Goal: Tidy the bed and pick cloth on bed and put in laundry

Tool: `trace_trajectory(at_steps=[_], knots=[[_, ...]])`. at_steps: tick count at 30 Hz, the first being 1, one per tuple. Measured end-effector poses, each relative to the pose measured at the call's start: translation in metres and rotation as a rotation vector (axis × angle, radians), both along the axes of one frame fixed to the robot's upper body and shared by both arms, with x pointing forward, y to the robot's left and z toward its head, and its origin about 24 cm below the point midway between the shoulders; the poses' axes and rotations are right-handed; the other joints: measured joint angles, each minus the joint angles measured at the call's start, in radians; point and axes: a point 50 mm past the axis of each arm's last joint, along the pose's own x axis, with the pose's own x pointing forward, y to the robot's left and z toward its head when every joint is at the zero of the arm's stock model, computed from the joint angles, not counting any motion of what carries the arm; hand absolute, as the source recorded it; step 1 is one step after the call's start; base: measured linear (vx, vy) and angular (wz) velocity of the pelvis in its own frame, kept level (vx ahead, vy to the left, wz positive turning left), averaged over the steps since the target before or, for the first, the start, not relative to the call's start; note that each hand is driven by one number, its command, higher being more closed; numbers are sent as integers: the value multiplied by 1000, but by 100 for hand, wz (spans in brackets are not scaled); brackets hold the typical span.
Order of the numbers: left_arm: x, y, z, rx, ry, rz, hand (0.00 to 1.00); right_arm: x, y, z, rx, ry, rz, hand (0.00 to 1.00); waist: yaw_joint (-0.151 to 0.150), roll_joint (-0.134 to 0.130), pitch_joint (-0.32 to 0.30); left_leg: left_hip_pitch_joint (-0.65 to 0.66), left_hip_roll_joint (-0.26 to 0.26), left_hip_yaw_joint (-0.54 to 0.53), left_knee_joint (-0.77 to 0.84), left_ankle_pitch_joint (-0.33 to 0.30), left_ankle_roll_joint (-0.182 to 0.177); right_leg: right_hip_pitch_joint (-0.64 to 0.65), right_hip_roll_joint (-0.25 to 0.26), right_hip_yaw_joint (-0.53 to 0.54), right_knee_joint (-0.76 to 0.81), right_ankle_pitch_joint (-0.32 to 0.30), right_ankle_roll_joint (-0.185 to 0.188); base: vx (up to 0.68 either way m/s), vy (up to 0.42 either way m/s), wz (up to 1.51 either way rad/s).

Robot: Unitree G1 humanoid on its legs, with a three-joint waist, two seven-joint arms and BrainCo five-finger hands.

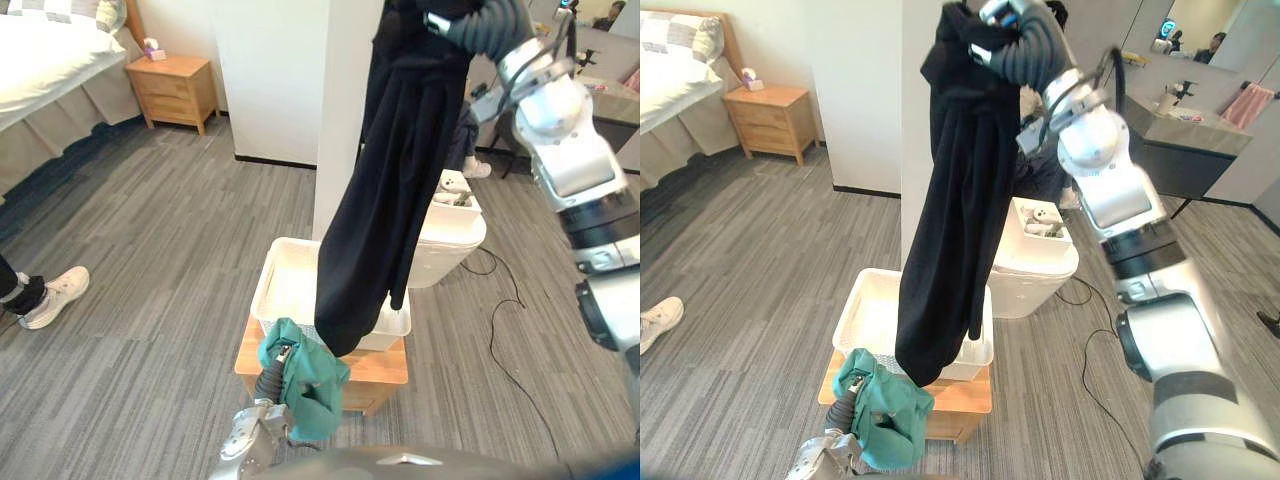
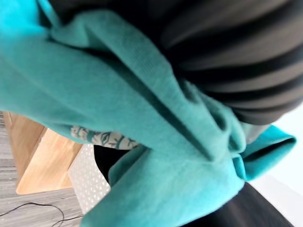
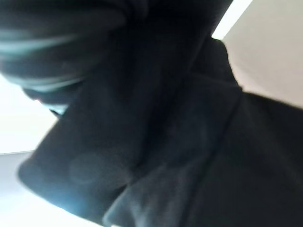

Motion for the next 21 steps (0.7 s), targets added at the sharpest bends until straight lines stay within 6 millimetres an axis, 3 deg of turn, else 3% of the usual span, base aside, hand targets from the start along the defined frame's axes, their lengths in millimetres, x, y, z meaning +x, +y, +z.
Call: trace_trajectory(at_steps=[4, 12, 18, 21], knots=[[-14, 1, -8, 1, 57, 9, 100, -4, -3, 3, 30, -24, 48, 100, -4, -22, -30, -12, 36, 46, 0, 18, -21, 11, 0, -104, 0, -21, 0, 35, -40, 44], [-29, -5, -13, -22, 98, 35, 100, 1, -4, 4, 36, 37, 65, 100, 24, -11, -50, -20, 41, 44, 0, 29, -31, 42, -7, -194, 0, -39, 8, 64, 12, 28], [-35, -8, -15, -23, 118, 21, 100, 31, 3, -34, 18, 263, -1, 100, 36, 0, -57, -30, 46, 56, 0, 47, -35, 54, -5, -247, 0, -45, 8, 39, 10, 18], [-36, -11, -16, -8, 127, -12, 100, 47, 5, -63, 13, 418, -65, 100, 58, 12, -46, -31, 47, 55, 0, 56, -34, 69, -4, -275, 5, -44, 7, 25, 12, 14]])
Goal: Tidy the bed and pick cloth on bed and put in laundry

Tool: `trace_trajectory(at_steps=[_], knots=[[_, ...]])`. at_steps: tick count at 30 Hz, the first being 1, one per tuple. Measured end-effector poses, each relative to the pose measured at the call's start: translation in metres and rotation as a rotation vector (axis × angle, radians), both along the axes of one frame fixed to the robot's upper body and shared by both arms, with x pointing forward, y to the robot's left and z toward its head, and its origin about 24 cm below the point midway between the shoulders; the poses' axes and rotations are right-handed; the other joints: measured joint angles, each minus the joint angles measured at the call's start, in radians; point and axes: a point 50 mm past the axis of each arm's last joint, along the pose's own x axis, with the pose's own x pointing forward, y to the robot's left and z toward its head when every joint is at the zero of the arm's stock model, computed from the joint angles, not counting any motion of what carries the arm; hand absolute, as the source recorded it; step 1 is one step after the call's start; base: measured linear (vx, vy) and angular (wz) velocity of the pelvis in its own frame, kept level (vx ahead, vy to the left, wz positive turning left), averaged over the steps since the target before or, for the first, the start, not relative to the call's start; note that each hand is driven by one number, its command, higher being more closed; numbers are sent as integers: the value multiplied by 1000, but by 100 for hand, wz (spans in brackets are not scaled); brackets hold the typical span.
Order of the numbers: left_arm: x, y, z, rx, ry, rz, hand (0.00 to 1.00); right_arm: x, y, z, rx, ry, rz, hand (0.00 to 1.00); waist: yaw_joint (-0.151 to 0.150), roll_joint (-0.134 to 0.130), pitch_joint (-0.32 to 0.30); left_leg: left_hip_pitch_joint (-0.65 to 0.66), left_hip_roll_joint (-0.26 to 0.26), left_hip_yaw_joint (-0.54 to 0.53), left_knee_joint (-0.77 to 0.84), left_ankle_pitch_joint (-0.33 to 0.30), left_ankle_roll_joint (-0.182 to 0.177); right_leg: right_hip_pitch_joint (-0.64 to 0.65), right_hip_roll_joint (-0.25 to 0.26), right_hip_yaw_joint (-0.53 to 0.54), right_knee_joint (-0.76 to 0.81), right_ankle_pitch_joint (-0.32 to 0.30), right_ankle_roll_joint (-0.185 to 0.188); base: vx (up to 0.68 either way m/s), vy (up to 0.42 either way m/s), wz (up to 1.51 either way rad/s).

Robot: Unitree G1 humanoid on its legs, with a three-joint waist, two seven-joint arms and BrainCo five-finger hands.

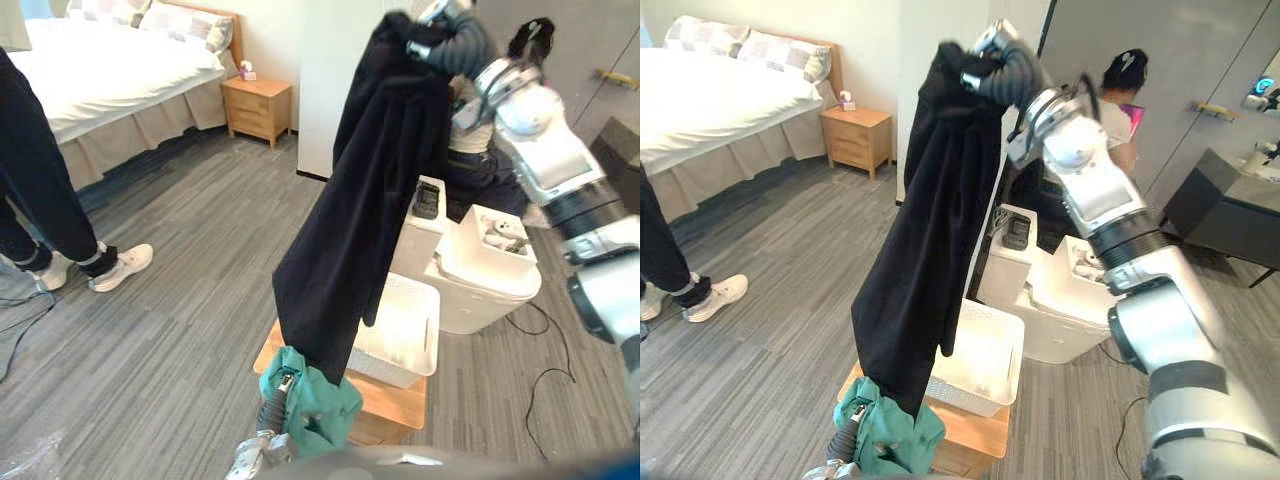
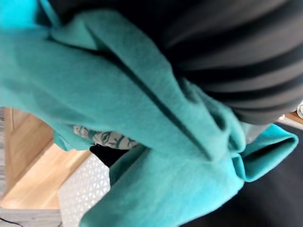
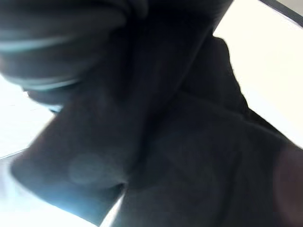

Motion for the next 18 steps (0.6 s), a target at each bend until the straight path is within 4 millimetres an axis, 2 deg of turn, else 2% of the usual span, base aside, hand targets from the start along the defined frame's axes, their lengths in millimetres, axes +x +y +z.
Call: trace_trajectory(at_steps=[2, 4, 5, 7, 8, 10, 11, 12, 14, 15, 17, 18], knots=[[2, 1, 1, 6, -4, -10, 100, 8, 2, -18, -14, 90, -45, 100, 15, -3, 10, -4, 1, 0, 0, 7, 1, 6, 1, -22, 0, 0, 0, -26, 6, 29], [10, 8, 4, 36, -24, -37, 100, 15, 2, -31, -12, 153, -116, 100, 30, -25, 38, -48, 7, 1, -1, 10, 6, -21, 2, -55, -5, -10, 3, -83, -9, 44], [23, 15, 10, 68, -67, -65, 100, 18, -5, -35, -2, 172, -189, 100, 44, -44, 57, -100, 19, 14, 0, 20, 8, -65, 7, -81, -5, -12, 6, -59, -26, 48], [38, 25, 19, 101, -126, -79, 100, 21, -12, -33, 31, 166, -260, 100, 55, -76, 106, -155, 36, 31, 0, 47, 7, -110, 15, -103, -5, -8, 3, -41, -38, 39], [48, 34, 27, 126, -172, -83, 100, 22, -15, -26, 58, 153, -295, 100, 75, -101, 157, -196, 42, 26, 0, 64, 7, -147, 22, -106, -4, 5, -7, -34, -26, 16], [61, 43, 37, 152, -224, -67, 100, 25, -16, -11, 87, 135, -322, 100, 91, -119, 227, -239, 44, 20, 1, 100, 17, -183, 25, -104, 1, 38, -24, 5, 28, 4], [69, 44, 43, 161, -256, -68, 100, 27, -19, 1, 113, 130, -339, 100, 99, -107, 278, -249, 35, 17, 1, 108, 26, -195, 23, -100, 1, 55, -35, 9, 75, -3], [72, 43, 47, 161, -275, -68, 100, 28, -21, 7, 131, 130, -344, 100, 102, -102, 300, -251, 32, 18, 1, 112, 31, -201, 22, -95, 1, 62, -39, -4, 108, -12], [90, 39, 68, 158, -379, -84, 100, 27, -33, 29, 204, 115, -353, 100, 104, -77, 376, -253, 29, 18, 14, 111, 34, -203, 19, -53, 4, 79, -43, 16, 109, -12], [93, 38, 72, 158, -396, -88, 100, 26, -36, 34, 221, 107, -352, 100, 105, -73, 389, -254, 30, 18, 15, 111, 34, -206, 18, -47, 8, 79, -43, 20, 88, -8], [117, 33, 93, 162, -493, -123, 100, 20, -41, 60, 298, 73, -313, 100, 104, -54, 451, -265, 42, 15, 34, 109, 35, -229, 18, -22, 40, 79, -43, -8, 70, -18], [123, 30, 98, 163, -515, -140, 100, 19, -41, 66, 314, 63, -299, 100, 103, -48, 466, -266, 44, 16, 35, 108, 35, -237, 18, -11, 46, 79, -43, -38, 68, -21]])
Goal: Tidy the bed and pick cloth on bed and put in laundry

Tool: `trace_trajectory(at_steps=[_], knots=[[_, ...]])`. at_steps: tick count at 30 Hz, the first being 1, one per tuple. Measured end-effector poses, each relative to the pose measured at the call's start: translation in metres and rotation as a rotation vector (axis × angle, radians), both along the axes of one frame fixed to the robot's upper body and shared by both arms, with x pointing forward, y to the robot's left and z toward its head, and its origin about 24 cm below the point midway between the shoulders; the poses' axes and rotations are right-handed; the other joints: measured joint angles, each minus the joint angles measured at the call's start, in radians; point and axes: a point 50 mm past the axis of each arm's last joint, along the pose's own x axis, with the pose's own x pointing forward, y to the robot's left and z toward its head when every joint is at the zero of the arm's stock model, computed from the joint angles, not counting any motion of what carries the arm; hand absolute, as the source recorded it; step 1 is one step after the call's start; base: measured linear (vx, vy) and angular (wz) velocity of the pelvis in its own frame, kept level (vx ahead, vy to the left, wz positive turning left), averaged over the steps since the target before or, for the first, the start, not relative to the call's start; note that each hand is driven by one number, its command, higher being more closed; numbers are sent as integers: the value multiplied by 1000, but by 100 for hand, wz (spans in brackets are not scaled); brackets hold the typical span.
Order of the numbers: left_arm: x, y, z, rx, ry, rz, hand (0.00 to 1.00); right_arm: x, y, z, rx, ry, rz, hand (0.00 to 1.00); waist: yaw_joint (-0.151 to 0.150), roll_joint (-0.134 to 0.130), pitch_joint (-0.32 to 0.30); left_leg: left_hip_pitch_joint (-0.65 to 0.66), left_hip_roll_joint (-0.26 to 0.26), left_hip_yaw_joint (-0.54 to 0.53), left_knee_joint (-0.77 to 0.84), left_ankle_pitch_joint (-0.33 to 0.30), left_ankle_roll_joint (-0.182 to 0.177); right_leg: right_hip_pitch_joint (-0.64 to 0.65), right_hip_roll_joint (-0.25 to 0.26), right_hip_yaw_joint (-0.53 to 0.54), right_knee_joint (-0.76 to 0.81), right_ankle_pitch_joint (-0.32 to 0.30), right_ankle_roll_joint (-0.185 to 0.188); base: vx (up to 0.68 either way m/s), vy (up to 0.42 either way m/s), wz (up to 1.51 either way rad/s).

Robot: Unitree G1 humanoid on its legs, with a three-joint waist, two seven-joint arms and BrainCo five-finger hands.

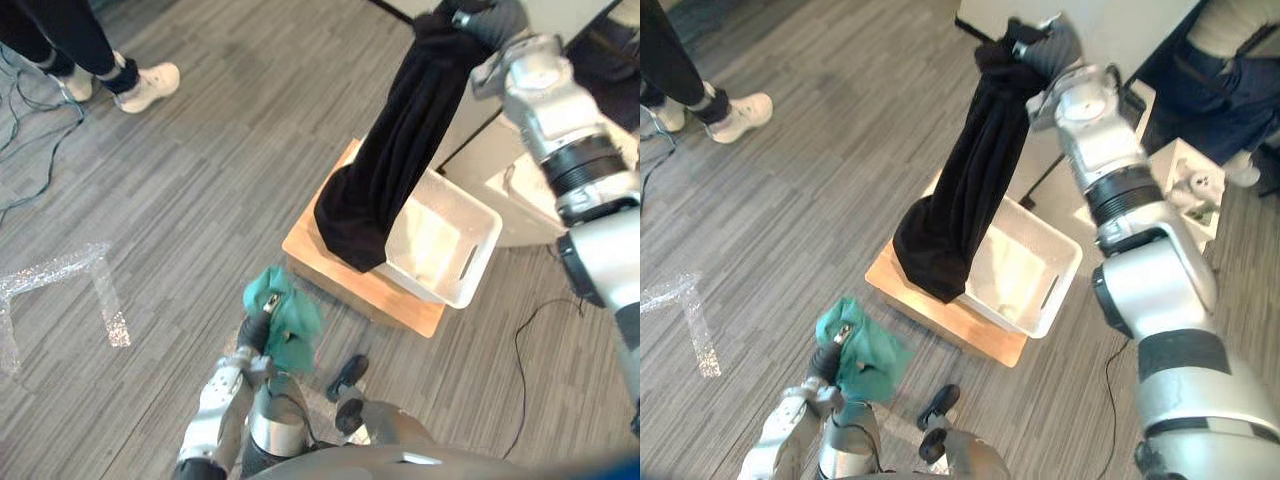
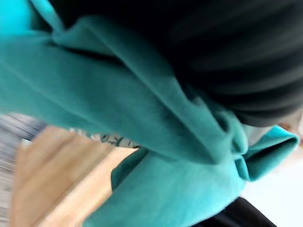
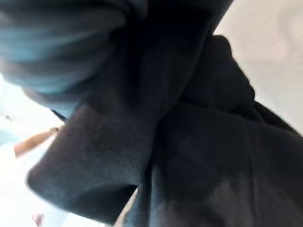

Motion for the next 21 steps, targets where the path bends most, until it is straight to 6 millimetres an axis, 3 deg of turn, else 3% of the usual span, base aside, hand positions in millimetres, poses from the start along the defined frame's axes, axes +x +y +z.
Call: trace_trajectory(at_steps=[2, 5, 10, 17, 21], knots=[[15, -14, 13, 5, -49, -63, 100, -2, -1, 7, 30, -21, 23, 100, -7, 24, 36, -36, -5, 1, 20, -7, 6, -35, -9, 23, 8, 1, -1, -52, 70, -15], [21, -27, 17, 2, -60, -95, 100, 0, 1, -1, 29, 2, 33, 100, -23, 59, 77, -54, -14, 7, 39, -13, 16, -56, -16, 49, 16, 3, -5, -45, 81, -13], [19, -37, 14, 2, -43, -93, 100, 8, -16, -55, 162, 118, -9, 100, -39, 90, 102, -83, -25, 13, 46, -14, 17, -106, -24, 102, 24, 6, -10, 1, 50, -14], [21, -45, 12, -27, -75, -78, 100, 4, -15, -148, 316, 257, -23, 100, -101, 139, 114, -72, -42, -15, 45, -17, 21, -131, -37, 164, 32, 23, -14, 19, 42, -22], [21, -48, 15, -42, -108, -72, 100, -6, -3, -177, 338, 259, 9, 100, -137, 155, 109, -47, -45, -16, 42, -18, 23, -127, -38, 196, 33, 30, -12, -1, 22, -26]])
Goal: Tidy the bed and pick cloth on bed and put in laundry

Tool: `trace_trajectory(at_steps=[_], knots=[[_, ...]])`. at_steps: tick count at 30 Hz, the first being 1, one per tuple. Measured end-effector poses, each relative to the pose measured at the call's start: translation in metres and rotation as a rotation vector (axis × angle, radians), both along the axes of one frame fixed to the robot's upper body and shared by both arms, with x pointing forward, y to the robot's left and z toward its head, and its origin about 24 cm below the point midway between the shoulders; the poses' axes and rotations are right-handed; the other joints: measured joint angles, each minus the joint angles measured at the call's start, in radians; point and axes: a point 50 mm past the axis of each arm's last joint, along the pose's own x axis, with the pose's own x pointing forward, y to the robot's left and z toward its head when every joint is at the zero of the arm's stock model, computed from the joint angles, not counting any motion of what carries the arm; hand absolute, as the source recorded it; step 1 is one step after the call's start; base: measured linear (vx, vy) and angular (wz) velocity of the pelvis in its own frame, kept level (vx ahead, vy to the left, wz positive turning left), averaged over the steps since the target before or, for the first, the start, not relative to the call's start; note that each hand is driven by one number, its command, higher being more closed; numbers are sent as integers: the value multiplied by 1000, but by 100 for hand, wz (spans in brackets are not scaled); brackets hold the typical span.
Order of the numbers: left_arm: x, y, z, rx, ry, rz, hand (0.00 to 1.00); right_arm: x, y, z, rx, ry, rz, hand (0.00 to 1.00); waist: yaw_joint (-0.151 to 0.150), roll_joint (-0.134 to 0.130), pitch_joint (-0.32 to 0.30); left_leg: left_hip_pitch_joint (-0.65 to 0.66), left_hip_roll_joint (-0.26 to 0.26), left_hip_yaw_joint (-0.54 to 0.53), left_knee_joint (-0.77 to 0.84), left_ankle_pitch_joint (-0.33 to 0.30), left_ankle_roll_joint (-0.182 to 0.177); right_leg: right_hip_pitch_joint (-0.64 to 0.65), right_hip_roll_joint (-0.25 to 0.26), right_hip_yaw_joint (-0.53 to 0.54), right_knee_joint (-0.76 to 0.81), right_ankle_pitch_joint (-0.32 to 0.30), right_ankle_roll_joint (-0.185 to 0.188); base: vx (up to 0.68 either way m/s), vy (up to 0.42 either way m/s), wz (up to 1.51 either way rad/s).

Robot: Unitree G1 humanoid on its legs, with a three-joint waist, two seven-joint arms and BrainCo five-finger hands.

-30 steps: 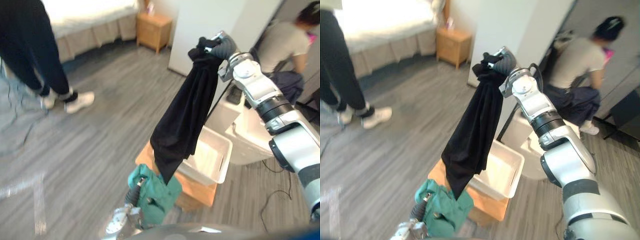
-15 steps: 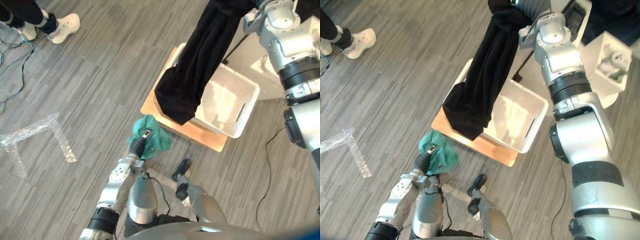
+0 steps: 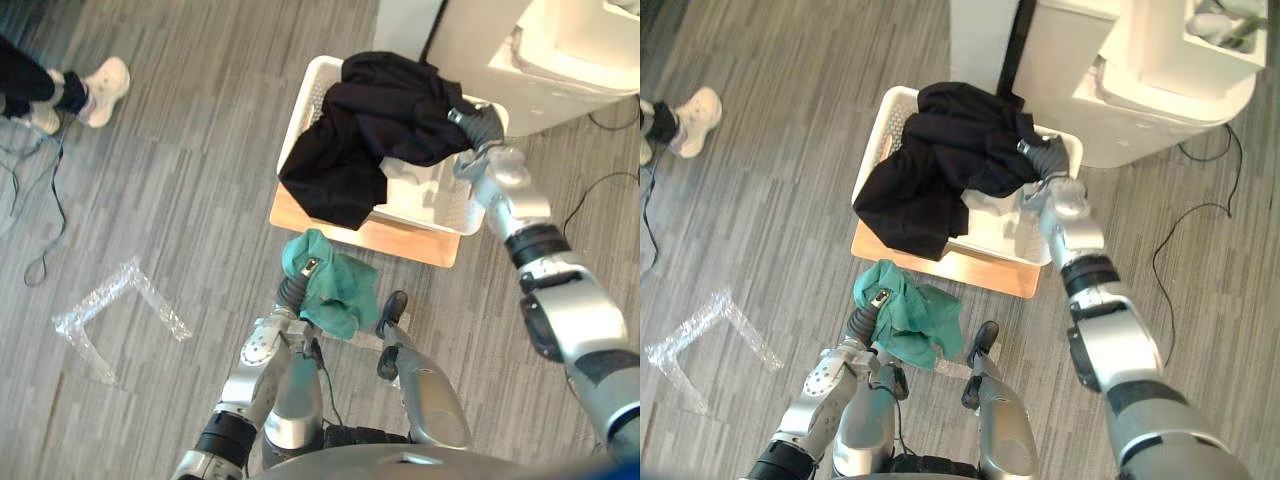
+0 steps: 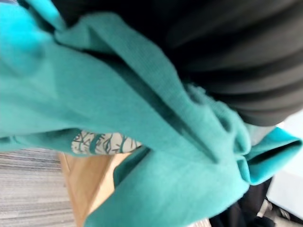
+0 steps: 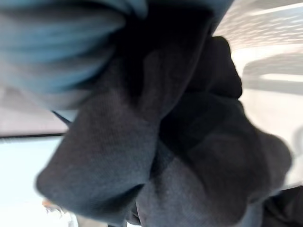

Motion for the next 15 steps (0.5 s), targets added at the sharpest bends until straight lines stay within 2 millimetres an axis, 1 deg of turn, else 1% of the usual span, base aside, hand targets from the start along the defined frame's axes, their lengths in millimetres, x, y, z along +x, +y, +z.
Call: trace_trajectory(at_steps=[2, 3, 4, 5, 6, 7, 8, 9, 10, 11, 12, 15], knots=[[0, 0, -2, 0, -1, 3, 100, -9, 7, -22, 19, 20, 10, 100, -12, 9, -6, 30, 1, 1, -7, -10, -1, 15, 4, 24, 0, 1, 1, -13, 21, -25], [-1, 0, -3, 0, 4, 3, 100, -12, 7, -28, 26, 28, 8, 100, -15, 15, -9, 40, 0, 1, -12, -15, -1, 20, 6, 28, 0, 1, 2, -14, 32, -24], [-3, -1, -8, 1, 20, 2, 100, -18, 9, -43, 39, 54, 7, 100, -22, 26, -19, 54, -1, 4, -17, -22, -7, 28, 7, 38, 0, -1, 6, -16, 45, -17], [-5, 0, -13, 4, 38, 0, 100, -25, 12, -60, 39, 88, 9, 100, -29, 31, -41, 55, -2, 9, -16, -26, -8, 26, 6, 44, -2, -5, 14, -9, 46, -15], [-7, 0, -15, 6, 49, 2, 100, -29, 14, -71, 37, 112, 11, 100, -29, 33, -53, 56, -3, 11, -17, -28, -8, 26, 6, 46, -2, -6, 16, 18, 38, -13], [-11, 1, -21, 8, 71, 1, 100, -38, 17, -91, 48, 167, 13, 100, -30, 32, -83, 60, -2, 17, -18, -31, -8, 26, 7, 53, -4, -7, 17, 25, 17, -13], [-13, 2, -23, 8, 81, -1, 100, -43, 20, -101, 55, 194, 16, 100, -29, 31, -97, 65, -2, 24, -21, -33, -10, 26, 9, 59, -5, -7, 18, 49, 17, -23], [-18, 4, -27, 8, 95, 0, 100, -52, 26, -117, 63, 238, 27, 100, -28, 32, -125, 75, -4, 32, -29, -34, -12, 27, 10, 69, -5, -7, 19, 58, 21, -17], [-22, 4, -30, 9, 110, 1, 100, -60, 31, -128, 41, 263, 47, 100, -35, 35, -149, 81, -7, 32, -36, -35, -12, 28, 8, 70, -4, -12, 26, 58, 21, -13], [-23, 4, -31, 8, 113, 1, 100, -63, 34, -132, 30, 271, 56, 100, -38, 35, -157, 85, -9, 32, -40, -35, -12, 31, 8, 71, -4, -13, 28, 56, 33, 0], [-23, 6, -31, 11, 111, 6, 100, -67, 43, -138, 27, 287, 80, 100, -51, 32, -169, 93, -11, 32, -47, -34, -12, 35, 6, 71, -4, -13, 28, 0, 0, 0], [-22, 7, -35, 20, 121, 12, 100, -69, 54, -139, 49, 289, 92, 100, -55, 32, -177, 94, -17, 31, -49, -34, -12, 35, 2, 73, -4, -9, 29, 13, 12, 0]])
